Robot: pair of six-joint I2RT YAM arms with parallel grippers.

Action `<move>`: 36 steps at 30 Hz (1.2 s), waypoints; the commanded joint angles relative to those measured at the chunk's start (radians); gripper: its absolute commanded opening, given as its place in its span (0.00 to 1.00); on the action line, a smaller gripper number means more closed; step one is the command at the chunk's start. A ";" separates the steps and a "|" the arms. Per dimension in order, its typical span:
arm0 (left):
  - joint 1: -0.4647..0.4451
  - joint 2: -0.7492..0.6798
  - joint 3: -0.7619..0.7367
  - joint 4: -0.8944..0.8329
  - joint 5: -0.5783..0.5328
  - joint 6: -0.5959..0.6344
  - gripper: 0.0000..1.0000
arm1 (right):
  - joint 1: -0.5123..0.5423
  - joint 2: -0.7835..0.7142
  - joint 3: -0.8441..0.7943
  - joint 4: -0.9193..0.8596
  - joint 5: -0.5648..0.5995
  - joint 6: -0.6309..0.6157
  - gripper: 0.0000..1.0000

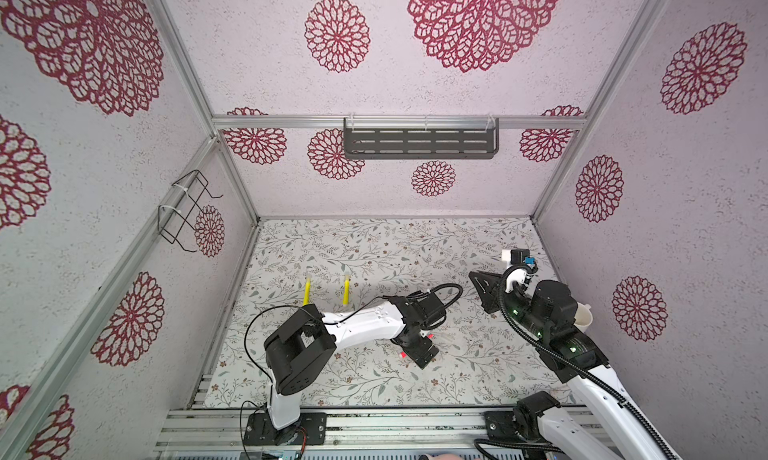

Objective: Insert the pens into the pen caps
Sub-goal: 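Close the left gripper on the pink highlighter body and lift it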

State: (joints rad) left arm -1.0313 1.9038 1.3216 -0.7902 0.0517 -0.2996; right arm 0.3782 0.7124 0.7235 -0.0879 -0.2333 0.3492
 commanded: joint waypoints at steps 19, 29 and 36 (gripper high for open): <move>0.012 0.137 0.039 -0.083 0.047 0.038 0.36 | -0.010 -0.024 0.034 0.007 0.048 -0.033 0.00; 0.014 0.157 0.010 -0.045 0.045 0.039 0.00 | -0.014 -0.036 0.042 -0.005 0.064 -0.034 0.00; 0.045 -0.011 -0.080 0.071 0.065 0.027 0.00 | -0.045 -0.034 0.074 -0.028 0.055 -0.047 0.00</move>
State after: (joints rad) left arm -1.0107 1.9522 1.2934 -0.7544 0.1005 -0.2760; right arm 0.3534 0.6861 0.7349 -0.1261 -0.1837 0.3286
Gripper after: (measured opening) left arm 0.113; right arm 0.166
